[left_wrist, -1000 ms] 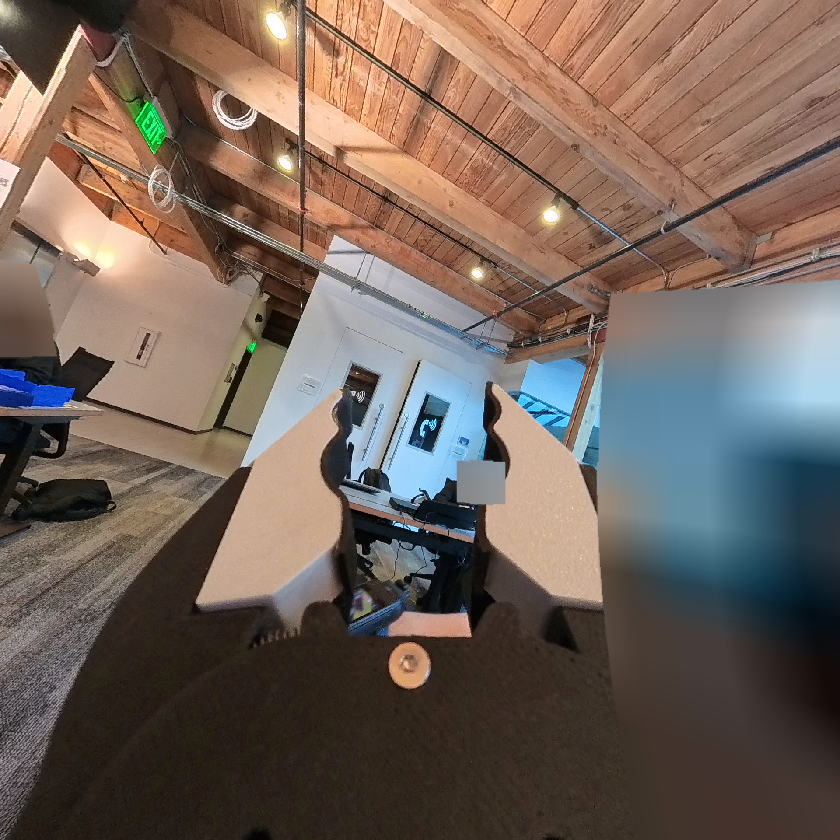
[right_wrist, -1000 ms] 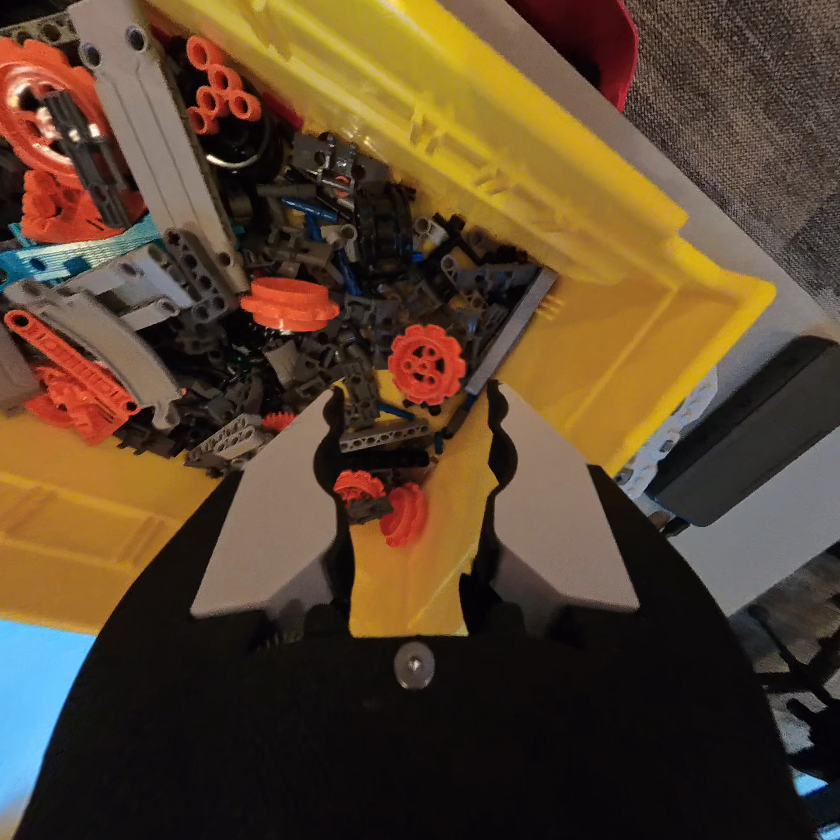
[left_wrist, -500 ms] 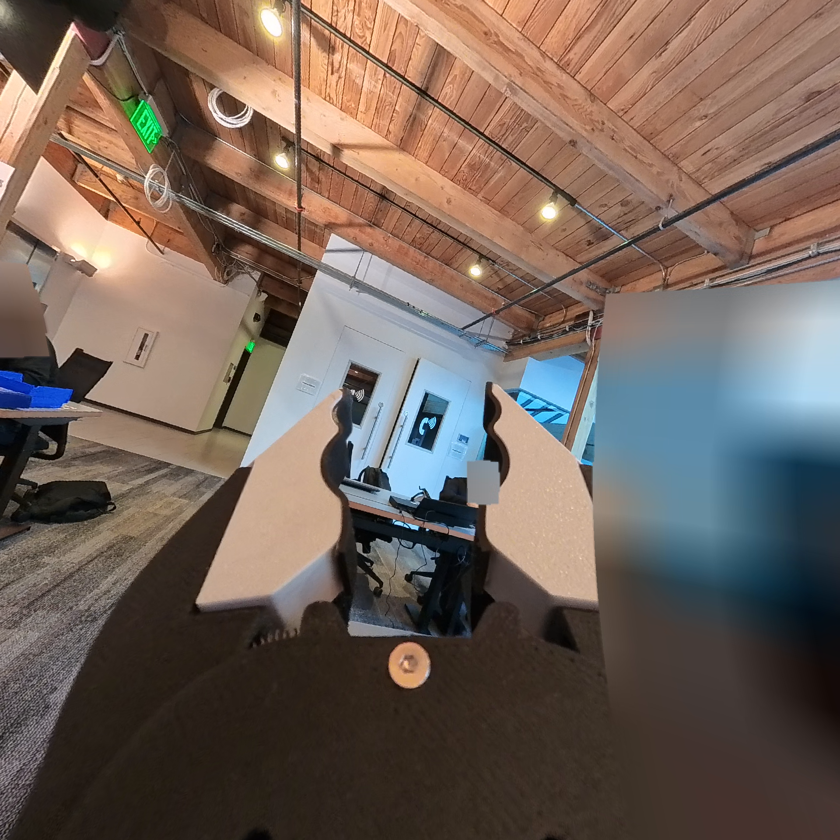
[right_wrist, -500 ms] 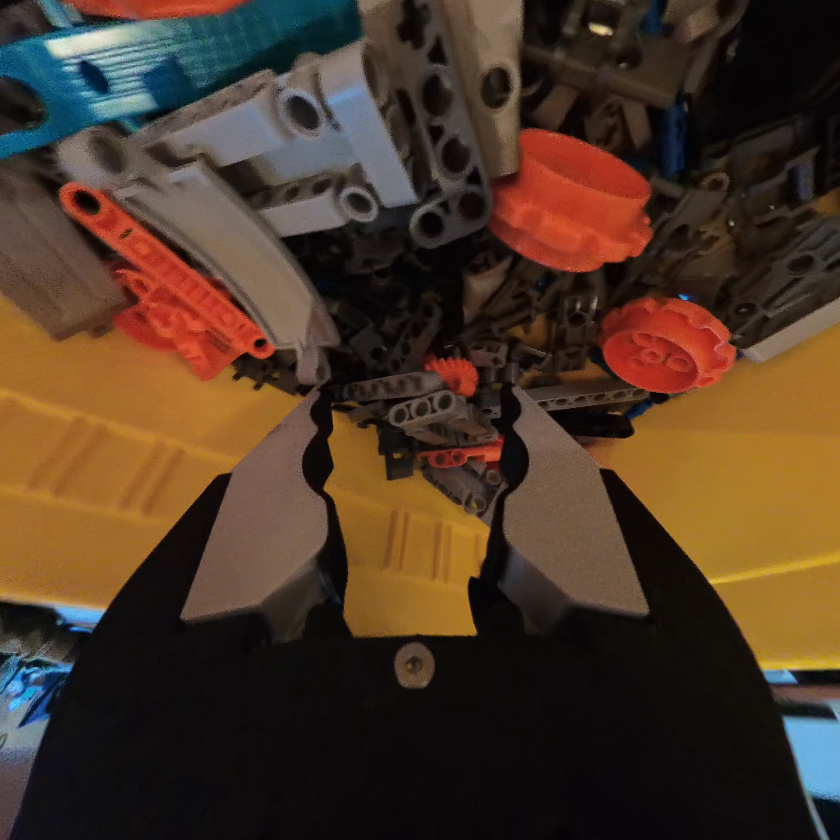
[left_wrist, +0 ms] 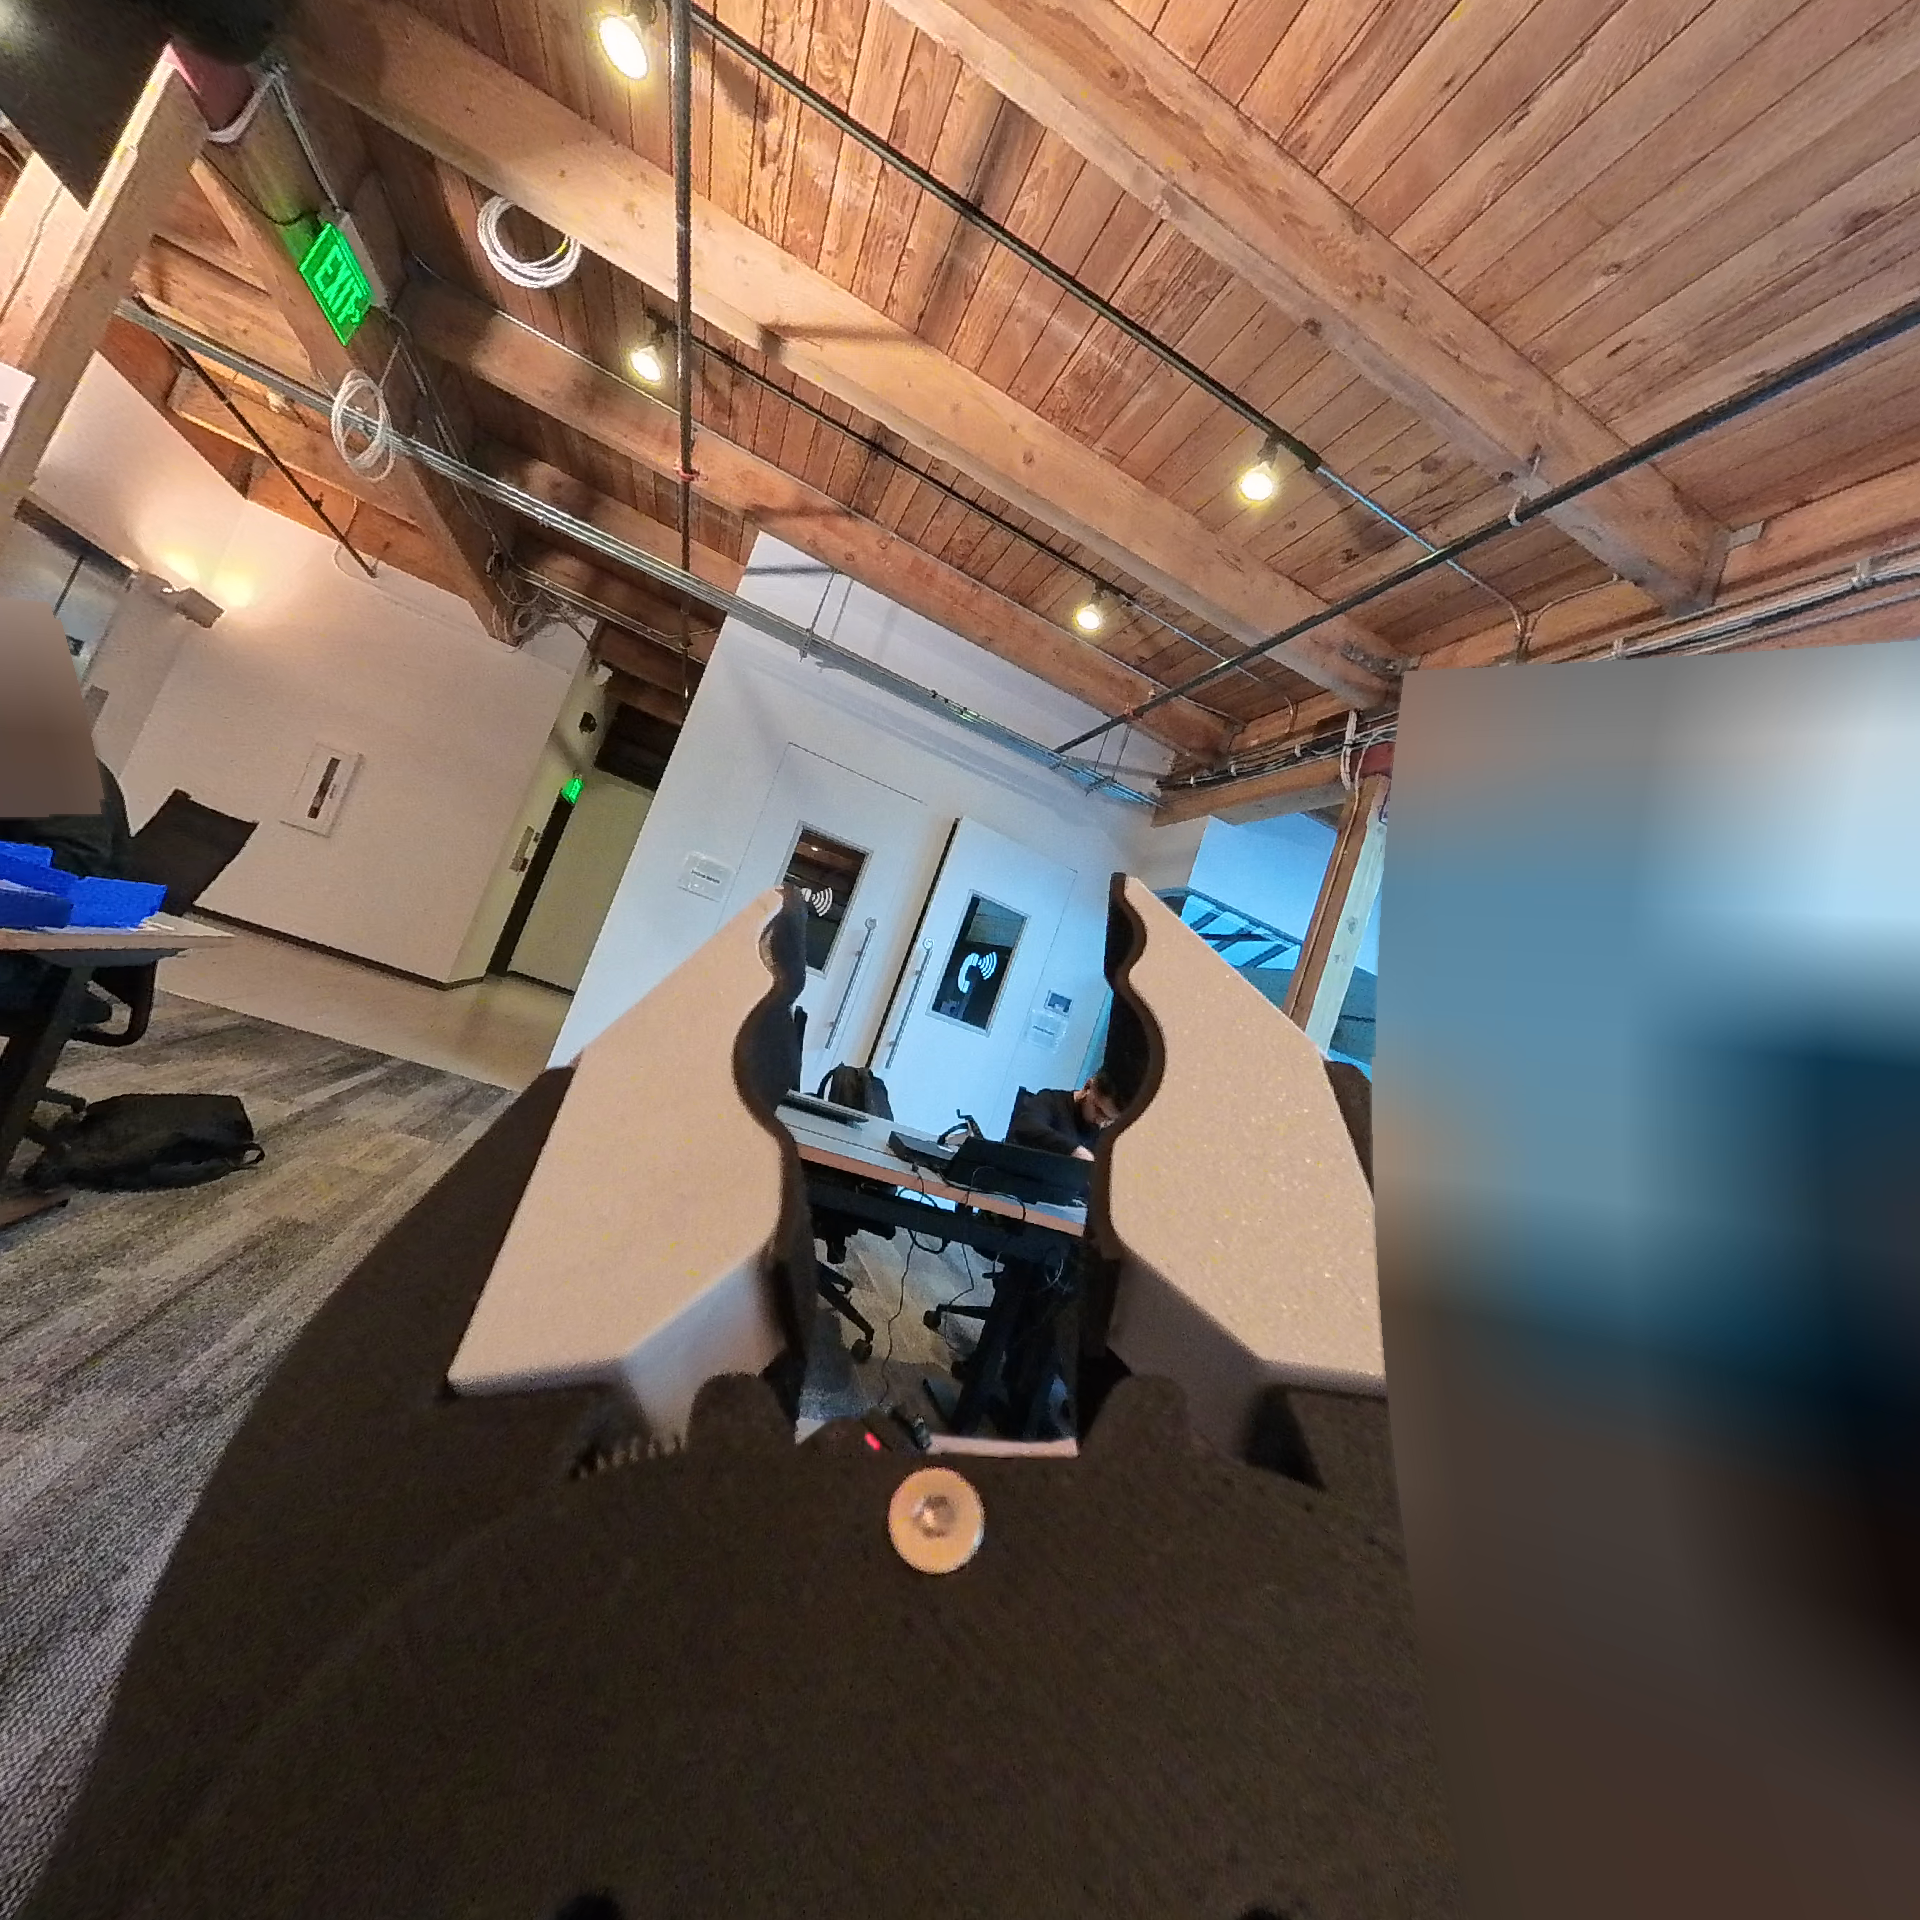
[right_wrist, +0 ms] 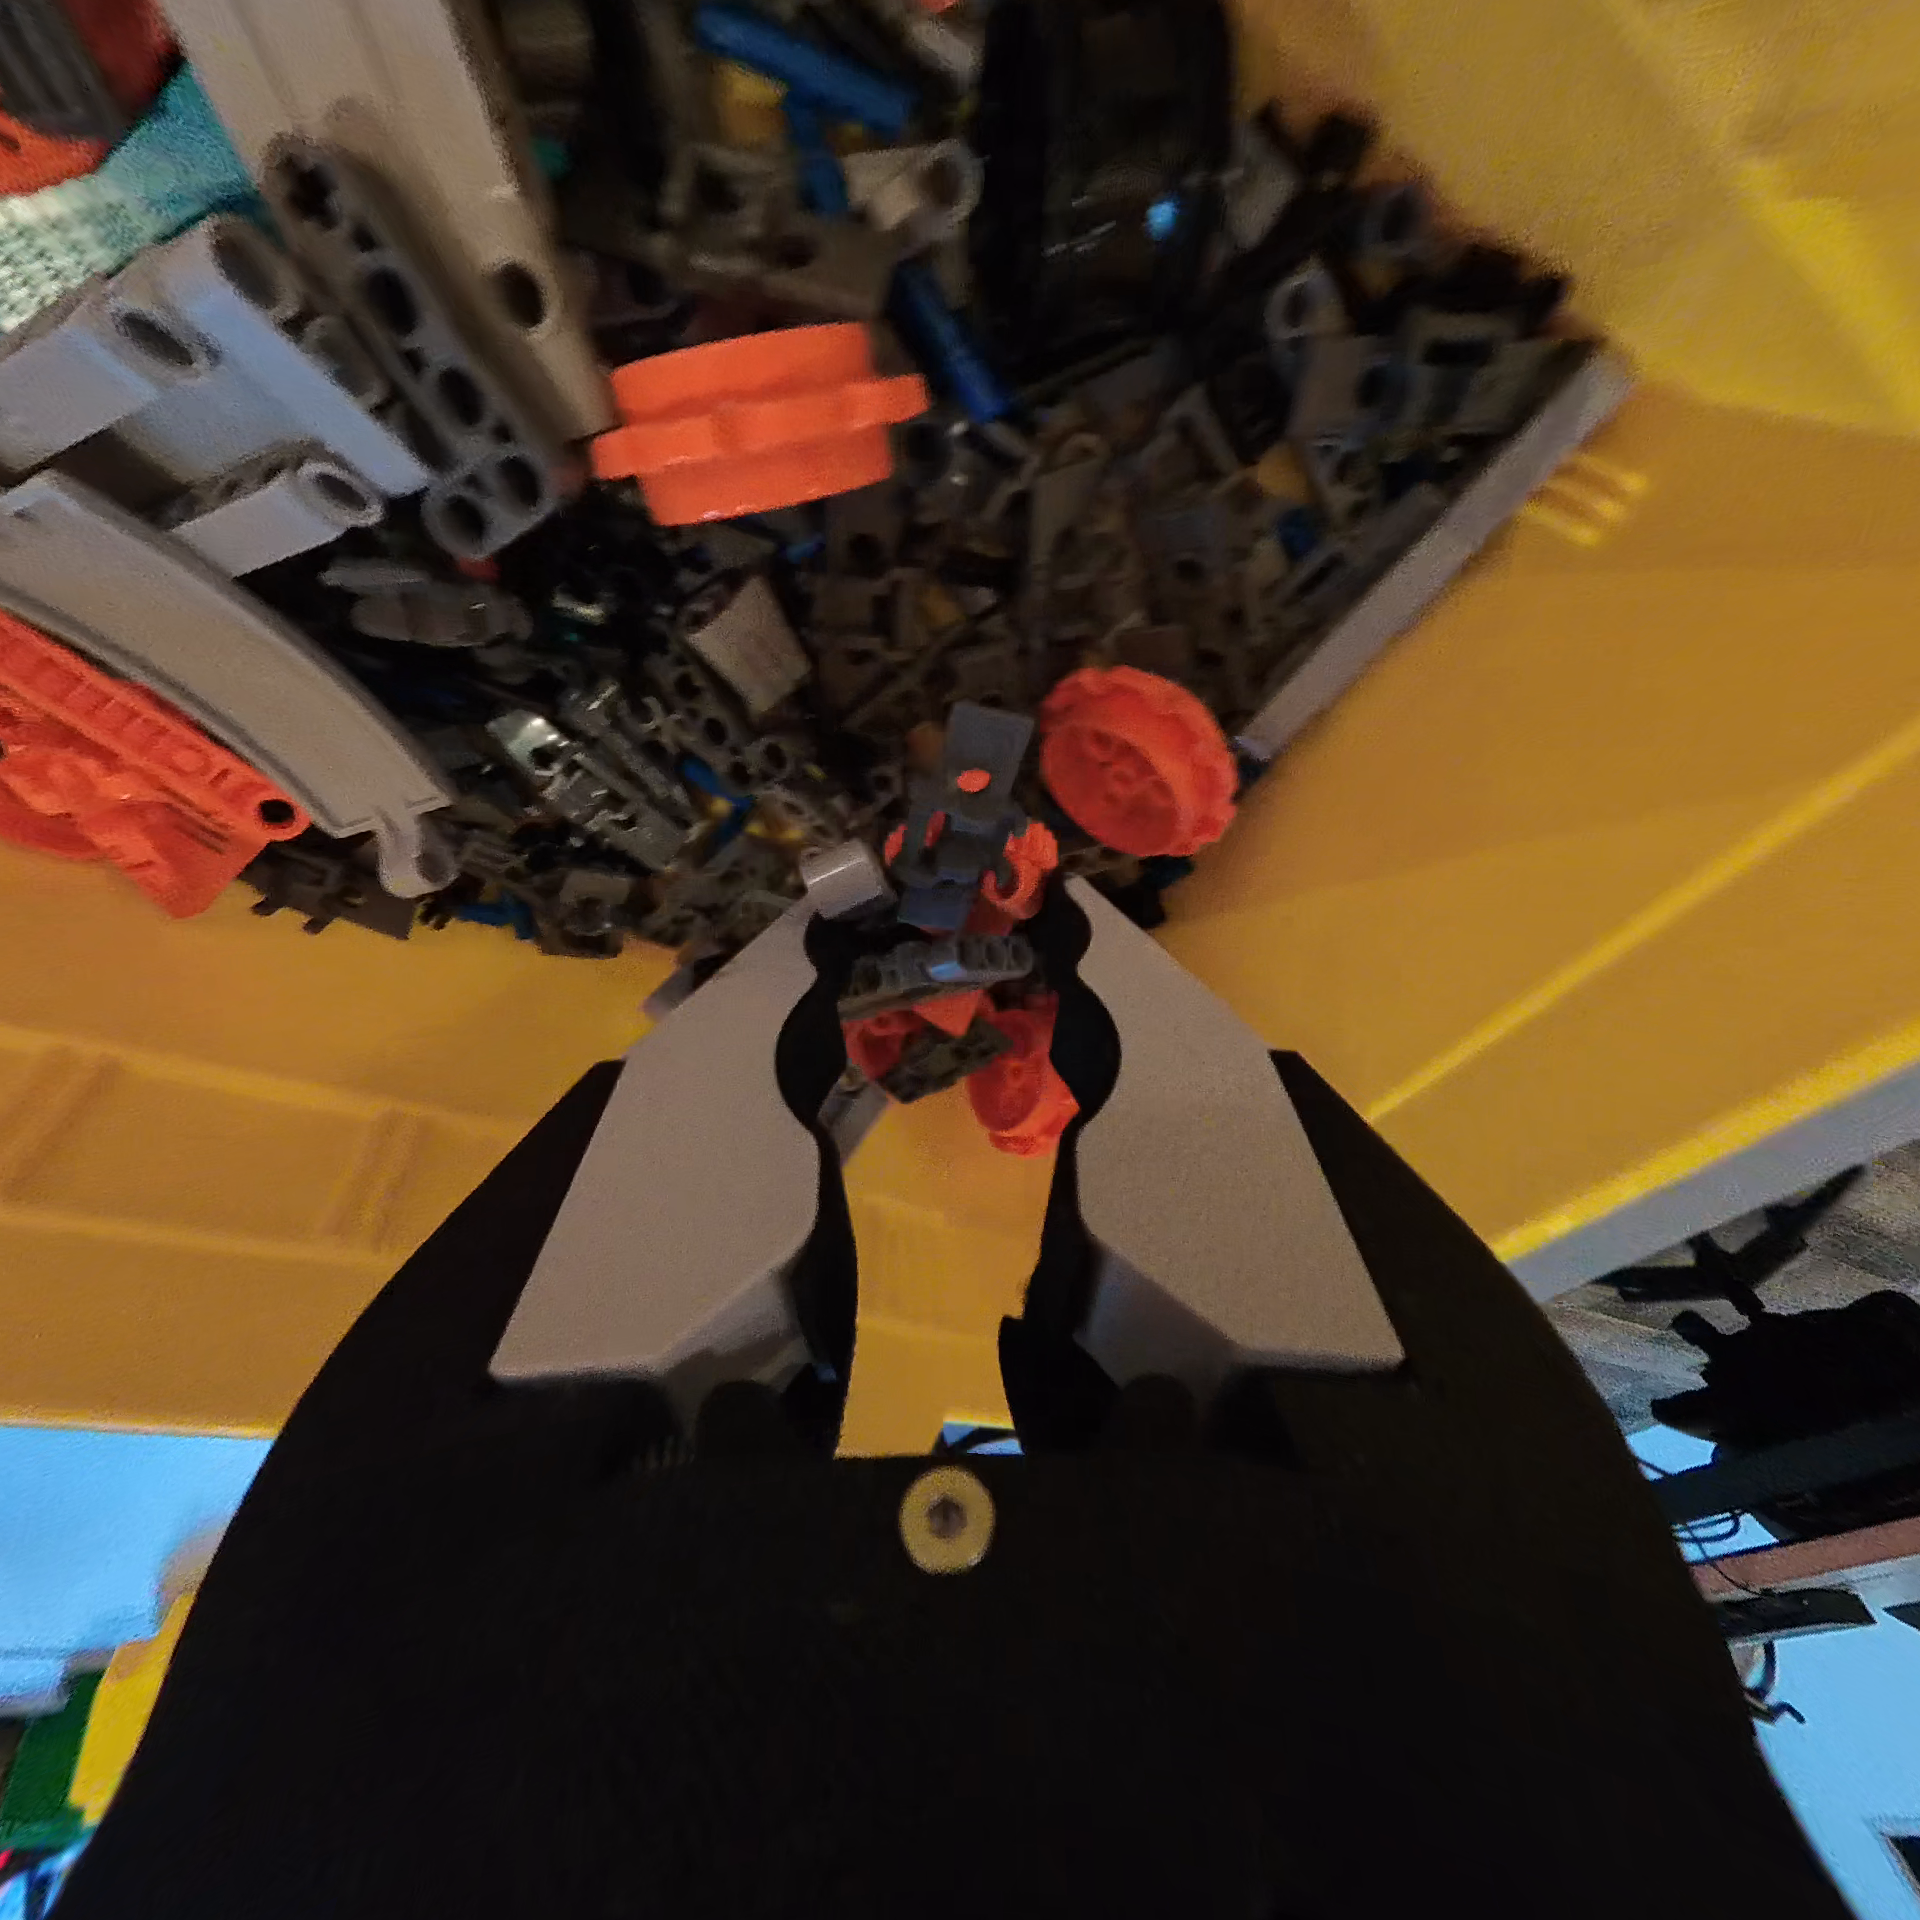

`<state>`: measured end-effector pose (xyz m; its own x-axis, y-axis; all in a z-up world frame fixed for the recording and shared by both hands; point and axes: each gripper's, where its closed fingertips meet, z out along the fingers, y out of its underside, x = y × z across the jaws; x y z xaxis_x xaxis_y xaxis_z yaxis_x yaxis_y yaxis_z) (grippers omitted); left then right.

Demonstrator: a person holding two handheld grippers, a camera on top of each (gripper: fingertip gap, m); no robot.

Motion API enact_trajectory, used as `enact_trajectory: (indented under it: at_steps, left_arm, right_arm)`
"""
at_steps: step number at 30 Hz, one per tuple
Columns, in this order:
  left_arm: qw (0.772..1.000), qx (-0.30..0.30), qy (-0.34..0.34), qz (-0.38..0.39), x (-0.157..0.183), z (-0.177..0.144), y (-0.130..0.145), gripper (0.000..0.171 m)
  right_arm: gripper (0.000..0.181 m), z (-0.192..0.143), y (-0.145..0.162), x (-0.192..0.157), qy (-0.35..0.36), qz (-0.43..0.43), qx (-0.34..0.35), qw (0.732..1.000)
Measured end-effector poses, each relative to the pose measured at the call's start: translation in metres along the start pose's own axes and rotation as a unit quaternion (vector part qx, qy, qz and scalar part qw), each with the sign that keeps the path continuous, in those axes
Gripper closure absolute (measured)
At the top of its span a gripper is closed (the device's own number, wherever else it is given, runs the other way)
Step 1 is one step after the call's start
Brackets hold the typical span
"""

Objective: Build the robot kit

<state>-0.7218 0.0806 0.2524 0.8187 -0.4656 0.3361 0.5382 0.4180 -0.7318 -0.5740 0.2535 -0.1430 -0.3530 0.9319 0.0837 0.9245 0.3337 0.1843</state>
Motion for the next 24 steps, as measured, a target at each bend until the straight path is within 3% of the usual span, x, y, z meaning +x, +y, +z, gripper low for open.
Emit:
enact_trajectory:
  at_steps: [9,12,14,18,22,24]
  left_arm:
    - [1.0,0.0,0.001,0.0,0.0,0.0,0.0,0.117]
    - [1.0,0.001,0.002,0.0,0.0,-0.001,-0.001,0.117]
    - [1.0,0.001,0.003,-0.001,0.001,-0.001,-0.001,0.116]
    - [1.0,-0.001,0.004,0.001,0.002,0.0,0.0,0.116]
    - [1.0,-0.003,0.004,0.002,0.003,0.001,0.001,0.116]
    - [1.0,-0.003,0.004,0.003,0.003,0.001,0.001,0.117]
  right_arm:
    - [0.144,-0.024,-0.023,0.052,0.071,0.044,0.074,0.994]
    - [0.128,-0.034,-0.023,0.049,0.071,0.036,0.096,0.992]
    - [0.127,-0.041,-0.025,0.033,0.051,0.004,0.122,0.991]
    - [0.128,-0.04,-0.027,-0.041,-0.07,-0.125,0.153,0.978]
    - [0.1,-0.013,-0.023,-0.084,-0.131,-0.161,0.099,0.973]
    - [0.092,0.0,-0.028,-0.086,-0.106,-0.173,0.083,0.976]
